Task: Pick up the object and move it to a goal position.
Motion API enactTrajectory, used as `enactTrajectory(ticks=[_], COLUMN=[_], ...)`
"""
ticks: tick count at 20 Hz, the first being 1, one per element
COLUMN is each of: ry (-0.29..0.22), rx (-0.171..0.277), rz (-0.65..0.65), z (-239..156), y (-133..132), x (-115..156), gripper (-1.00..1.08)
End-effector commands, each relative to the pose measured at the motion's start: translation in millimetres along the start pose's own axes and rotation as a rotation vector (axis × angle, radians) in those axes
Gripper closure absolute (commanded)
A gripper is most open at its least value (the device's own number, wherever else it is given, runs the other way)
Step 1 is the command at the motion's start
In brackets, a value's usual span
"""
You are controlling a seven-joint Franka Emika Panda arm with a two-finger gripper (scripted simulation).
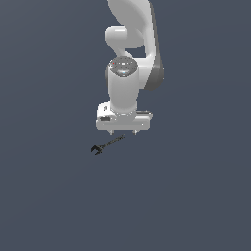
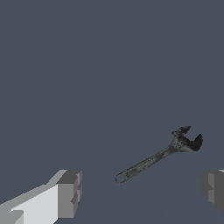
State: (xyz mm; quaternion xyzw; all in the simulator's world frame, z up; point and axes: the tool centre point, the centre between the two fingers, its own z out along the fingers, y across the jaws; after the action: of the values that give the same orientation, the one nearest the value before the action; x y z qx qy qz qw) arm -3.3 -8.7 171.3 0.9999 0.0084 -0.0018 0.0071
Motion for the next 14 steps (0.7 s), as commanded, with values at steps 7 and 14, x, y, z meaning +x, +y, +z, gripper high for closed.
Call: enactTrajectory(ticks=[7, 14], ry=[-0.006, -0.008], rx=[-0.018, -0.024], rz=[0.027, 0.038], z=[-6, -8], y=[20, 28], x=[-4, -5], gripper=[-0.92, -0.92])
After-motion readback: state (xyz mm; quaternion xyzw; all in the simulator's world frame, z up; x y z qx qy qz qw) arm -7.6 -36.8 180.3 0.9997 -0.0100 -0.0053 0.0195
